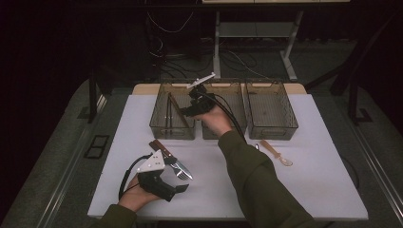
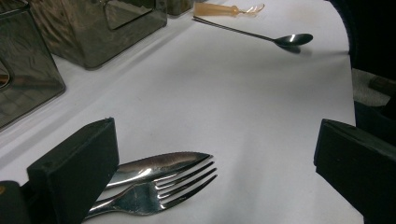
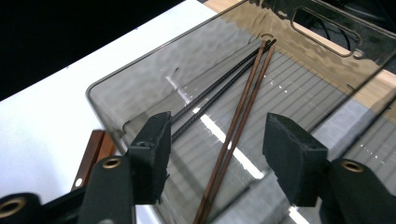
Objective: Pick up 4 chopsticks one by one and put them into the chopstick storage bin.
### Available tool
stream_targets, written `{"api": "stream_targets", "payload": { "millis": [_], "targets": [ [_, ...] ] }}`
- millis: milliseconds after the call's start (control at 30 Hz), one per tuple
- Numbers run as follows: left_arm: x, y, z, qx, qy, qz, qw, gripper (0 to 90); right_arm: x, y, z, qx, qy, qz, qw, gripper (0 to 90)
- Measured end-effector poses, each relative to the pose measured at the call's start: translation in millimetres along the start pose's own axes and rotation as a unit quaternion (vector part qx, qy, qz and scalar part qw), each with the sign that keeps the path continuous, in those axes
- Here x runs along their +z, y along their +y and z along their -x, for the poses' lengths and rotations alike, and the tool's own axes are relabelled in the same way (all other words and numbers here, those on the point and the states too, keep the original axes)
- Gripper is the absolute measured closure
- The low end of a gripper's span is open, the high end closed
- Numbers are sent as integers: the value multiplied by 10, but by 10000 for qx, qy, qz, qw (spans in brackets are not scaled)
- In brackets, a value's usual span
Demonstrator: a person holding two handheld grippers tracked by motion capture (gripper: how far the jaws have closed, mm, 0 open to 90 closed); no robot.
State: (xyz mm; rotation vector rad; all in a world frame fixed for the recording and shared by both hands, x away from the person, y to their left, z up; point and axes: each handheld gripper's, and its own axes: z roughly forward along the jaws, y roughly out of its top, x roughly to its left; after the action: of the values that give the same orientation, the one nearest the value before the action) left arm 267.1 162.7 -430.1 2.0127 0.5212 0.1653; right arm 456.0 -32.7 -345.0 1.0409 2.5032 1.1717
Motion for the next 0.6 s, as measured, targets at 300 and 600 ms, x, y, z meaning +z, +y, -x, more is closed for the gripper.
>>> {"api": "stream_targets", "payload": {
  "millis": [300,600],
  "targets": [
    [-1,0,-2,22,8,-14,10000,0,-280,-223,-5,-190,211,186,9994,371],
    [-5,1,8,-22,59,-32,10000,0,-487,-498,4,-295,372,253,9986,366]
  ]
}}
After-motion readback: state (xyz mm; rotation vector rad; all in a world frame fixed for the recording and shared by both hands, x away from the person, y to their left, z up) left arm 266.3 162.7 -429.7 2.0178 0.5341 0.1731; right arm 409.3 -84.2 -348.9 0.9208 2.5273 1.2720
